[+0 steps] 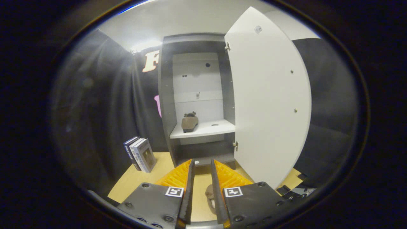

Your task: Open the shoe cabinet door, grab the shoes and put them into the shoe cabinet, then close the shoe cabinet door.

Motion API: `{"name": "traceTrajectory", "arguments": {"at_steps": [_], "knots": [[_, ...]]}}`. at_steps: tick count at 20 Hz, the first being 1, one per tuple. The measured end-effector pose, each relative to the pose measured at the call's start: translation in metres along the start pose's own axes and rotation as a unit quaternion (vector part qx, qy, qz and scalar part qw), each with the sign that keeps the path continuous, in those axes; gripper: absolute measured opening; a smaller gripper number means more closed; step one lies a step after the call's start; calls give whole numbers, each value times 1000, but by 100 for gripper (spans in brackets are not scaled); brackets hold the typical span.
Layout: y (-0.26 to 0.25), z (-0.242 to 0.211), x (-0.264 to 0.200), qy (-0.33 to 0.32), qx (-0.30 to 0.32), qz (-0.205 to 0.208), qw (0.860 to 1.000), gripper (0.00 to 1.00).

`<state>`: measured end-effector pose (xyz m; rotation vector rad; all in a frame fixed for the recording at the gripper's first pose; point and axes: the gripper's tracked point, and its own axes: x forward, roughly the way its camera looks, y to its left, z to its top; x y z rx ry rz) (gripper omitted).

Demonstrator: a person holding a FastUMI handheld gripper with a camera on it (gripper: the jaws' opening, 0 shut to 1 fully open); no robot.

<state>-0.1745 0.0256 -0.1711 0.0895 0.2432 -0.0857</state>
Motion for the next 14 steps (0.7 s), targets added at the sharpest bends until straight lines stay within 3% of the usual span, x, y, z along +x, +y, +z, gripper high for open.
{"name": "traceTrajectory", "arguments": {"at_steps": [14], "knots": [[-26, -226, 100, 178, -6, 6, 984, 32]]}}
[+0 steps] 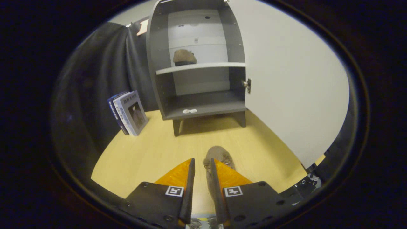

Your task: Open the shoe cabinet door, grab the shoes and put them into the shoe cabinet, then close the shoe cabinet door.

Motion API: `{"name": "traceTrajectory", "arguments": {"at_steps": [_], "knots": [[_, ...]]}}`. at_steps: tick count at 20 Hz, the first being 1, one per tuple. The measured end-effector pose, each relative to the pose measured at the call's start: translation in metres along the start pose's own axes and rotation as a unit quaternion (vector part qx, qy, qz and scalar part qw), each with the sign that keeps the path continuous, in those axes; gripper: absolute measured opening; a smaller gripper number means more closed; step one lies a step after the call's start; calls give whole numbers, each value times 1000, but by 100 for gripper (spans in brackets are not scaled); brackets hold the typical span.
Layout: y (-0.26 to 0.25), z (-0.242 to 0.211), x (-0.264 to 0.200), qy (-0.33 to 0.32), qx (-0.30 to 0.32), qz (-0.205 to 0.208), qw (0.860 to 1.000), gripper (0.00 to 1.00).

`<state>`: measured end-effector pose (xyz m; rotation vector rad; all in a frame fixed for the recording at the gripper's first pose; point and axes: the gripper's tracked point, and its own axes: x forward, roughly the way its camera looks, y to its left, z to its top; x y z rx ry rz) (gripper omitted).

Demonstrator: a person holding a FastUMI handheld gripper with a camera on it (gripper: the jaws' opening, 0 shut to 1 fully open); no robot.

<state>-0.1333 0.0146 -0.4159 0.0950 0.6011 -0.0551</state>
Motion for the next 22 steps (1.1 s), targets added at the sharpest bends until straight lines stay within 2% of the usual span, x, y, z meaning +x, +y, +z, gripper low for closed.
{"name": "traceTrajectory", "arguments": {"at_steps": [4, 9, 16, 22], "knots": [[-2, -38, 34, 41, -5, 6, 999, 32], [-9, -71, 55, 85, -13, 2, 996, 32], [-9, -83, 79, 117, -37, 0, 992, 32], [-6, -86, 95, 138, -81, -12, 987, 33]]}}
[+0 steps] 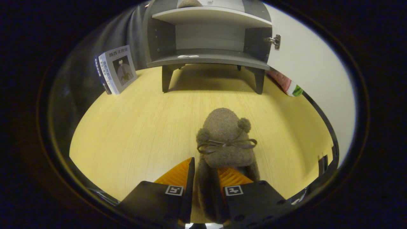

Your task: Open the shoe cabinet door, grab the shoes and put them into the shoe cabinet, then close the shoe cabinet door.

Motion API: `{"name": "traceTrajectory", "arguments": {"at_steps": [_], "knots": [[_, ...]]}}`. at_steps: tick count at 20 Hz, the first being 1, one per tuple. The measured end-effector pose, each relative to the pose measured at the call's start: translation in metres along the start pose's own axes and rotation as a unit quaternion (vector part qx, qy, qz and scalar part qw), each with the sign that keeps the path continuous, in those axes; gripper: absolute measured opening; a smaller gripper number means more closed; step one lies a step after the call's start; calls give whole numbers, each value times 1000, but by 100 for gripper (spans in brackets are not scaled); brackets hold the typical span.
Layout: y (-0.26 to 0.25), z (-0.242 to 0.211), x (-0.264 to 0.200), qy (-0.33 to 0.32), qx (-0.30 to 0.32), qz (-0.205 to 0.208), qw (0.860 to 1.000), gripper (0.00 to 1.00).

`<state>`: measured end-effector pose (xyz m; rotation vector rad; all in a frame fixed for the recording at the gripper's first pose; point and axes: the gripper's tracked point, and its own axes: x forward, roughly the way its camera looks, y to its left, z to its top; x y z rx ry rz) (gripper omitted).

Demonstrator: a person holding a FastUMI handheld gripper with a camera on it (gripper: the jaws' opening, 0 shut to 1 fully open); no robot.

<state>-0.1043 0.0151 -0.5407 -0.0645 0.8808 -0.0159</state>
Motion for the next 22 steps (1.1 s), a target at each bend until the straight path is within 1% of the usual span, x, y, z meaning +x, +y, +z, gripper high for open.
{"name": "traceTrajectory", "arguments": {"at_steps": [4, 6, 7, 8, 10, 13, 16, 18, 19, 22], "knots": [[-1, -3, 1, 11, -6, -10, 1000, 32], [-6, 0, 1, 4, 8, -17, 1000, 32], [-5, -4, 8, 9, 15, -13, 1000, 23], [-6, -2, 4, 9, 17, -11, 1000, 15], [-4, -3, 1, 14, 10, -14, 1000, 15], [-4, -5, 1, 25, -24, -20, 999, 15], [-7, -3, 0, 12, 11, -13, 1000, 15], [-4, -2, 6, 1, 11, -13, 1000, 14], [-5, -1, 3, 2, 6, -14, 1000, 5], [-5, -1, 0, -3, -3, -12, 1000, 4]]}}
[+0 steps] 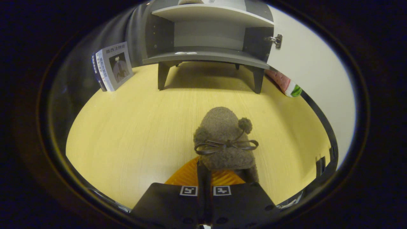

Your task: Open the shoe cabinet door, grab the shoes and put them into the shoe cabinet, then close the shoe cabinet door.

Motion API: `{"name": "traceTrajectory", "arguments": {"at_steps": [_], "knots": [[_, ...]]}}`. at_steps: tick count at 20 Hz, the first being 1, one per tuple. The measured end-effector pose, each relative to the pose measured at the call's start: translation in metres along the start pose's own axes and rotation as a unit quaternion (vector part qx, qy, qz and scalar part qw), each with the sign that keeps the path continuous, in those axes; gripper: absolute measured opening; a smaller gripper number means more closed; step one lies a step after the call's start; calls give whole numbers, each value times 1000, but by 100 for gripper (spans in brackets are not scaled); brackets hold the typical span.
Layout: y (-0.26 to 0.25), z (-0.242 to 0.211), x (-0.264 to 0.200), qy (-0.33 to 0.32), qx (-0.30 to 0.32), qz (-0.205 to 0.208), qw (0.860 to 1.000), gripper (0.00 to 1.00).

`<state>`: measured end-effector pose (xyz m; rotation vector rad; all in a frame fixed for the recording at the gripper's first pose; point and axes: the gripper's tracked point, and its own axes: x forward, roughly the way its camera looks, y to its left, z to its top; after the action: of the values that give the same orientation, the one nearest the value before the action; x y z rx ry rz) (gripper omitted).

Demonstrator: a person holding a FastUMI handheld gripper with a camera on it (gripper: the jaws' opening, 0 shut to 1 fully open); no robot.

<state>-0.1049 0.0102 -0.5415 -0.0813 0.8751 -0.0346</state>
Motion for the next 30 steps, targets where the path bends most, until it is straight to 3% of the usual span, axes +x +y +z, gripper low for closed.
{"name": "traceTrajectory", "arguments": {"at_steps": [7, 14, 23, 30], "knots": [[1, 5, -5, -12, -1, 12, 1000, 3], [-4, 43, -34, -50, 21, 44, 998, 3], [-39, 185, -151, -147, -1, 68, 987, 3], [-67, 289, -214, -230, -5, 51, 972, 3]]}}
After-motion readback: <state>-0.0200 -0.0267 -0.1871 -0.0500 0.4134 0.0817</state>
